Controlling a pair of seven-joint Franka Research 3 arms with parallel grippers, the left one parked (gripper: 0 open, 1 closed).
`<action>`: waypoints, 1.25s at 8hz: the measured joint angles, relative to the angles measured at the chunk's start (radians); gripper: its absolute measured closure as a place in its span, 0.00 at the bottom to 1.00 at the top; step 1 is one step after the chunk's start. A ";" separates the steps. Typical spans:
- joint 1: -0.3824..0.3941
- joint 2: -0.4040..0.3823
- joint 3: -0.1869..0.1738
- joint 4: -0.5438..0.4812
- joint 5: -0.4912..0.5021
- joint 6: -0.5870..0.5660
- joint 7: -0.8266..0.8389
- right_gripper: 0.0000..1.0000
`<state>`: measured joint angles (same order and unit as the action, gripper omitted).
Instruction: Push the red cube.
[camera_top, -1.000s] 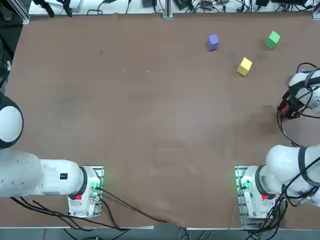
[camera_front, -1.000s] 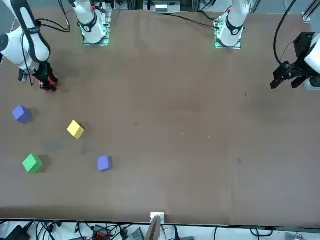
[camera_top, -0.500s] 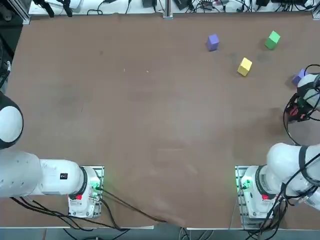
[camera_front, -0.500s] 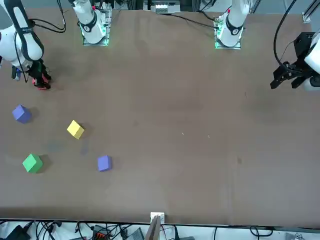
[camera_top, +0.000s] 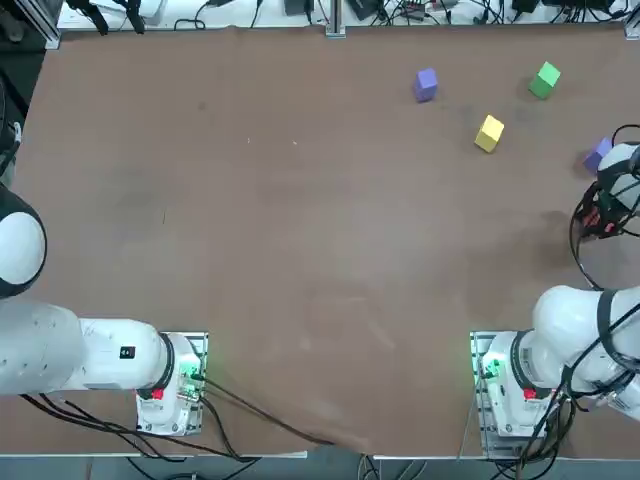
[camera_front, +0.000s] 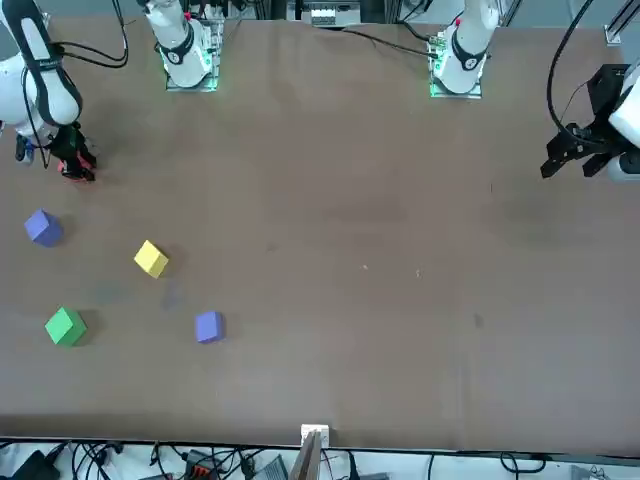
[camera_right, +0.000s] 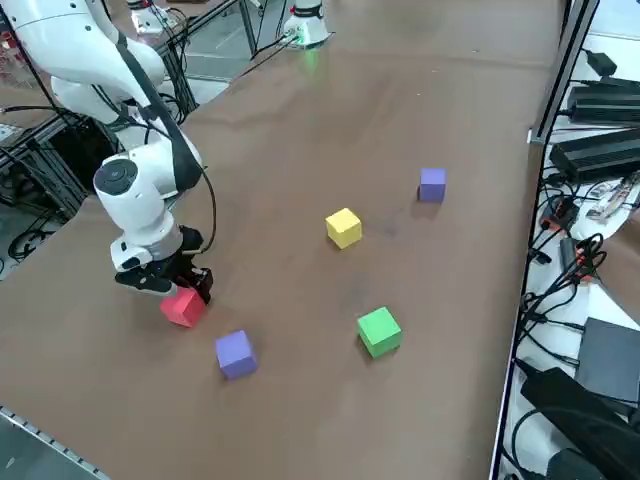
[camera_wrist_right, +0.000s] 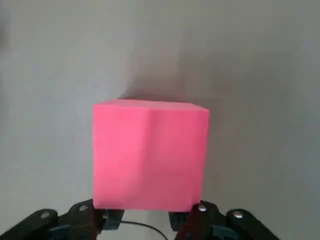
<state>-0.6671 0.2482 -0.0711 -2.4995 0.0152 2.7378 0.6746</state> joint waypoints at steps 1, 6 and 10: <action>-0.004 0.014 -0.002 0.021 0.000 0.000 0.000 0.50; -0.017 0.060 -0.017 0.086 -0.001 0.000 -0.003 0.48; -0.005 0.026 -0.007 0.107 -0.017 -0.176 -0.017 0.00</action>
<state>-0.6723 0.2746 -0.0781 -2.3926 -0.0016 2.5621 0.6579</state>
